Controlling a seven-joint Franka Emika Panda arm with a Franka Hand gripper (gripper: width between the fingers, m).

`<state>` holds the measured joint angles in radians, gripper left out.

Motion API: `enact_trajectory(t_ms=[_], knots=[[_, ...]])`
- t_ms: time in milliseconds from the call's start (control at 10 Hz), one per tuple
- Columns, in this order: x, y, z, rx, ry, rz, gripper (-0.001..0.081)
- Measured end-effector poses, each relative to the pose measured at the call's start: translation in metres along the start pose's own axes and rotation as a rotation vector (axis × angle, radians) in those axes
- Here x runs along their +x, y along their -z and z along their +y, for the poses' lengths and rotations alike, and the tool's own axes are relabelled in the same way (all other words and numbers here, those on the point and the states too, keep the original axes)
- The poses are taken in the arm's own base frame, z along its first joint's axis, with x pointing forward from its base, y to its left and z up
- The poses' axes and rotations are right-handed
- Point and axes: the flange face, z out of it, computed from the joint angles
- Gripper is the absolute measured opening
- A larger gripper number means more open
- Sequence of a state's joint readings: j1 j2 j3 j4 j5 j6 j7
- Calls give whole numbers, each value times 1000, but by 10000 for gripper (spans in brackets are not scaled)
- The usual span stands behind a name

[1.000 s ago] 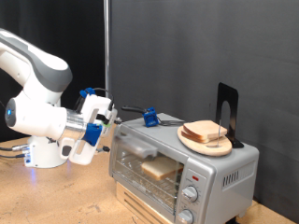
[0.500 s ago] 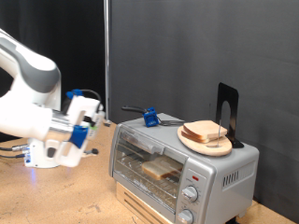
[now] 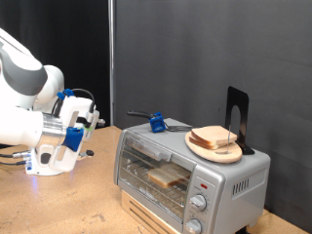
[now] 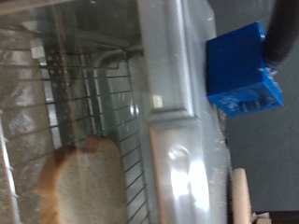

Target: Make a piece of toast with the oven

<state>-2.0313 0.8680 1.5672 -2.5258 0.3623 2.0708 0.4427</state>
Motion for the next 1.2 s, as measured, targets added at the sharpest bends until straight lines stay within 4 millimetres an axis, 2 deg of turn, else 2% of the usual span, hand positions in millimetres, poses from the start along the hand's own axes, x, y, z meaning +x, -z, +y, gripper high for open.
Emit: enact_trajectory(t_ms=[200, 500, 600, 700, 800, 900, 1200], knots=[[20, 1, -31, 17, 13, 23, 809], [44, 9, -73, 138, 14, 142, 809], [53, 10, -82, 167, 5, 161, 809], [52, 8, -80, 156, 8, 149, 809], [47, 6, -79, 107, 81, 78, 809], [51, 12, -81, 79, 174, 22, 809], [91, 20, -110, 55, 288, 22, 809]])
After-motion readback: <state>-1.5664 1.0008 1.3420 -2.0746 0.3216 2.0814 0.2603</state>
